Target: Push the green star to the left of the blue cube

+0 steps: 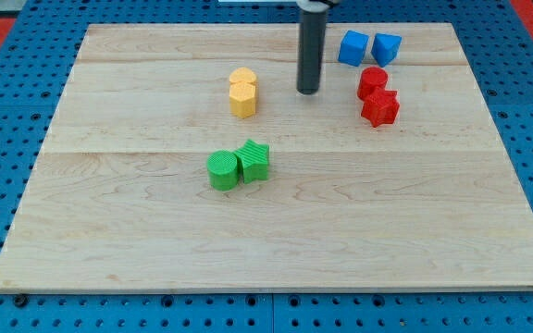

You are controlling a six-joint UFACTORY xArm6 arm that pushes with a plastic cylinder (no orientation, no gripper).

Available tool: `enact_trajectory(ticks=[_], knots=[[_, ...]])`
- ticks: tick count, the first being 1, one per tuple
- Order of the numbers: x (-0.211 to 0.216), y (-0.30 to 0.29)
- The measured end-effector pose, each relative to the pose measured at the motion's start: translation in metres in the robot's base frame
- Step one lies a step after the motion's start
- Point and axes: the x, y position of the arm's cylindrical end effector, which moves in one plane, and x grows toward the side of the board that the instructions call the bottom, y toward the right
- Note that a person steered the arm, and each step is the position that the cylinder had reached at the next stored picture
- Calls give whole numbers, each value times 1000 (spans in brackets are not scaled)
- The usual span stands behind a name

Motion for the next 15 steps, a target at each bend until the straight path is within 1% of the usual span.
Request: enact_trajectory(ticks=[1,3,4,5,6,7,8,9,10,11,12,13,14,15], knots=[[23,34],[31,37],[69,92],[104,77],[125,20],[136,-70],[74,-147],[58,-208],[69,-152],[89,-200],[67,-272],[14,-272],[-25,-284],[-31,-331]])
